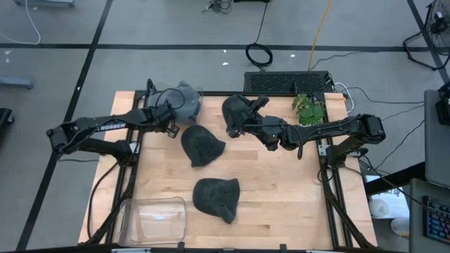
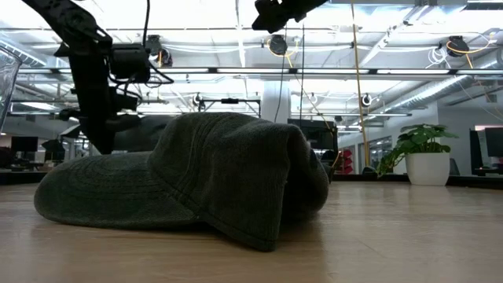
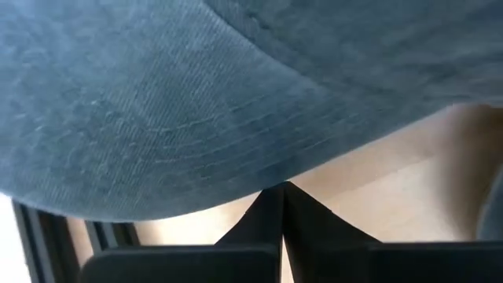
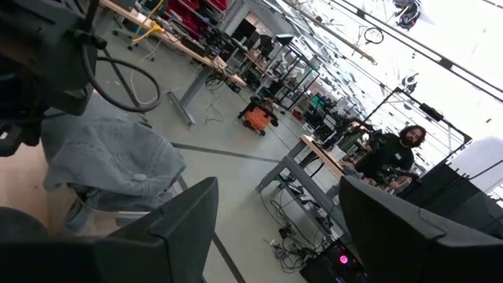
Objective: Pick & Place hat
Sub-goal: Put the gray cap into the top transparent bin
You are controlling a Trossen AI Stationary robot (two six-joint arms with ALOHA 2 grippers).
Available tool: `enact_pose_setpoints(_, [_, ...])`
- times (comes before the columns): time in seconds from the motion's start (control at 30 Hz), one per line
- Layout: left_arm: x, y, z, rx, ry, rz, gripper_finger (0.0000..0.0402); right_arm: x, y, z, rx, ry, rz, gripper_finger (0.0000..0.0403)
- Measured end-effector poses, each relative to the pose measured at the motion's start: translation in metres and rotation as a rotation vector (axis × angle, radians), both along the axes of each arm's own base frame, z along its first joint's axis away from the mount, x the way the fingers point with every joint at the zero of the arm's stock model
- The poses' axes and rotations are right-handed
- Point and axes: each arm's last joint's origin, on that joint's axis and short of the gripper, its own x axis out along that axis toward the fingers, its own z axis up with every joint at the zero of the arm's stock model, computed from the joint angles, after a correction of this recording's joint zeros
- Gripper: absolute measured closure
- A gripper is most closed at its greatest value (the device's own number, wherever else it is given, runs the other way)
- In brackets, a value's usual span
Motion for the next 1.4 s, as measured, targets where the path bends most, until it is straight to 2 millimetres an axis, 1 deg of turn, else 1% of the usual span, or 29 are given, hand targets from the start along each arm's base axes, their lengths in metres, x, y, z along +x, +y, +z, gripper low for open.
enact_pose_setpoints(0.13, [0.005,0.0,0.007,0.08,0.008,0.008,0.0394,0.0,0.0,0.0,0.0,0.0,-0.003,0.0149])
enact_pose_setpoints(0.23, [0.008,0.0,0.012,0.135,0.009,0.014,0.0398,0.0,0.0,0.0,0.0,0.001,-0.003,0.0149])
enact_pose_setpoints(0.4, [0.016,0.002,0.021,0.18,-0.041,0.004,0.0394,0.0,0.0,0.0,-0.001,0.001,-0.003,0.0149])
enact_pose_setpoints(0.5, [0.018,0.003,0.027,0.203,-0.037,-0.005,0.0398,0.0,0.0,0.0,-0.001,0.001,-0.003,0.0149])
enact_pose_setpoints(0.6, [0.021,0.006,0.033,0.242,-0.06,0.006,0.0394,0.0,0.0,0.0,-0.001,0.002,-0.003,0.0149])
enact_pose_setpoints(0.73, [0.024,0.008,0.035,0.266,-0.086,-0.004,0.0397,0.0,0.0,0.0,-0.001,0.002,-0.003,0.0149])
enact_pose_setpoints(0.87, [0.025,0.008,0.034,0.253,-0.093,-0.01,0.0394,0.0,0.0,0.0,-0.001,0.002,-0.003,0.0149])
enact_pose_setpoints(1.0, [0.021,0.005,0.028,0.174,-0.082,-0.025,0.0396,0.0,0.0,0.0,-0.001,0.002,-0.003,0.0149])
enact_pose_setpoints(1.13, [0.011,-0.001,0.027,0.101,-0.008,-0.009,0.0395,0.0,0.0,0.0,-0.001,0.002,-0.003,0.0149])
enact_pose_setpoints(1.3, [0.003,-0.006,0.044,0.121,-0.038,0.003,0.0398,0.0,0.0,0.0,-0.003,0.003,-0.003,0.0149])
enact_pose_setpoints(1.4, [0.001,-0.006,0.062,0.171,-0.095,-0.013,0.0395,0.0,0.0,0.0,-0.002,0.002,0.001,0.0149])
